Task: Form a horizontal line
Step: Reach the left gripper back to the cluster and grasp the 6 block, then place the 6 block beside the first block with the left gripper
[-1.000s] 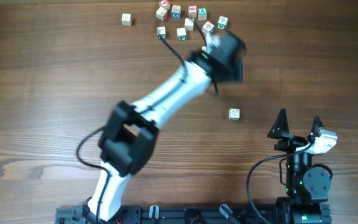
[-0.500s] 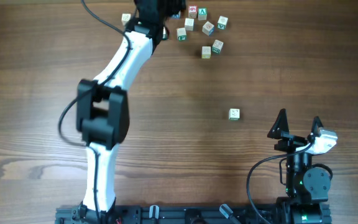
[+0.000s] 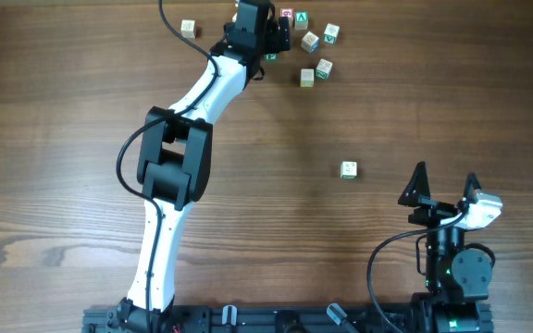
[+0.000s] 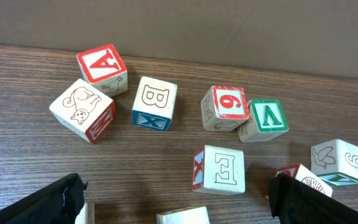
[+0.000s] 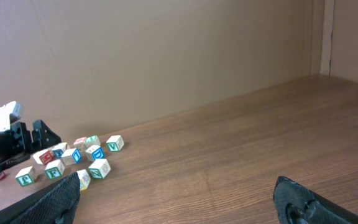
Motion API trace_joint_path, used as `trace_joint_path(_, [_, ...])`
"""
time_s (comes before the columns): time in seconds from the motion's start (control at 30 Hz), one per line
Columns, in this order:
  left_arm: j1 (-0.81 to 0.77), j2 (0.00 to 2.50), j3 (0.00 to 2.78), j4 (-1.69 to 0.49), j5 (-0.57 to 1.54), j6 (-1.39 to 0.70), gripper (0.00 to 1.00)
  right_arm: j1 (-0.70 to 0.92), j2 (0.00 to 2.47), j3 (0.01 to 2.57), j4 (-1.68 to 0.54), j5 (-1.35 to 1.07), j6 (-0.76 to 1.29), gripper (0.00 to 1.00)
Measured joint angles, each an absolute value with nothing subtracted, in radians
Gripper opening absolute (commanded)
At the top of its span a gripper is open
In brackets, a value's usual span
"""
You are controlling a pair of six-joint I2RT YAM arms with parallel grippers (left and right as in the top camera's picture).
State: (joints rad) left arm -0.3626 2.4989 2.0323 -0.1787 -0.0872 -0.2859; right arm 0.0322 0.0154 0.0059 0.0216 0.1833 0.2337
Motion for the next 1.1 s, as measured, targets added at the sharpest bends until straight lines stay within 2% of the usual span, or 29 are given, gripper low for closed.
trace_joint_path(0.17, [-0.367,2.502,2.032,-0.214,-0.081,-0.286,0.93,0.032,0.015,0.006,0.022,0.184,0.234,1.00])
trace_joint_path(0.3, [-0.379,2.504,2.032,-0.293,-0.080,-0.285,0.93,0.032,0.015,0.006,0.022,0.184,0.234,1.00])
trace_joint_path(0.77, [-0.422,2.554,2.044,-0.306,-0.077,-0.290,0.91,0.032,0.015,0.006,0.022,0.183,0.233,1.00])
trace_joint_path(0.83, [-0.422,2.555,2.045,-0.299,-0.077,-0.290,0.85,0.032,0.015,0.006,0.022,0.184,0.234,1.00])
trace_joint_path(0.93, [-0.420,2.561,2.045,-0.272,-0.078,-0.292,0.68,0.032,0.015,0.006,0.022,0.183,0.233,1.00])
trace_joint_path(0.97, [-0.419,2.563,2.045,-0.263,-0.077,-0.297,0.56,0.032,0.015,0.006,0.022,0.183,0.233,1.00])
trace_joint_path(1.03, [-0.418,2.568,2.045,-0.255,-0.078,-0.292,0.41,0.032,0.015,0.006,0.022,0.183,0.233,1.00])
trace_joint_path(1.1, [-0.416,2.570,2.045,-0.251,-0.077,-0.300,0.38,0.032,0.015,0.006,0.022,0.184,0.234,1.00])
